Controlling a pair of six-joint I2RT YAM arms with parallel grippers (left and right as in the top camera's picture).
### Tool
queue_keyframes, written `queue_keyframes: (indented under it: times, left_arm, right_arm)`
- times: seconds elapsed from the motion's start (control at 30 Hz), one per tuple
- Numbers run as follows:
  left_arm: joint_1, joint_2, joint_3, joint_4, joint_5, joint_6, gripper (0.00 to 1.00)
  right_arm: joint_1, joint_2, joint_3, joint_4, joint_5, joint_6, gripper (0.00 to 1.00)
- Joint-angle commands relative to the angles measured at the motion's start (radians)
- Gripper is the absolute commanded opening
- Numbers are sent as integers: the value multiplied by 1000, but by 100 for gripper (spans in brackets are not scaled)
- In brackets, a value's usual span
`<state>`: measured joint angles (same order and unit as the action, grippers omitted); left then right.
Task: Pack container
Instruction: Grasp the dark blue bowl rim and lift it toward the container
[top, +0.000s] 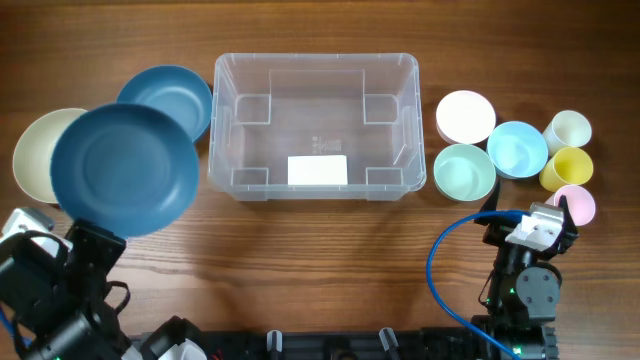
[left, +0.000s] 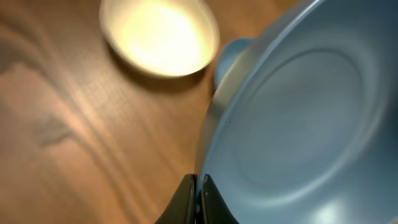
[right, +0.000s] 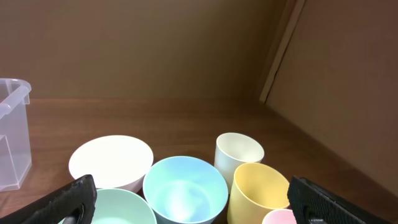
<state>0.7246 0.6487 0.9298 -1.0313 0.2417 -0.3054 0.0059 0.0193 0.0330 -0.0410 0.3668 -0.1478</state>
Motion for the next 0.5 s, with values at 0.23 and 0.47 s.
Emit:
queue_keyframes:
  times: [0.23,0.47]
  left_arm:
    - [-141,16,28,245,373,-12,4]
    - [-422,131,28,378,369,14,4]
  right_arm:
    - [6,-5,2,3,-2,-10,100]
    - [6,-5,2,3,-2,-9,100]
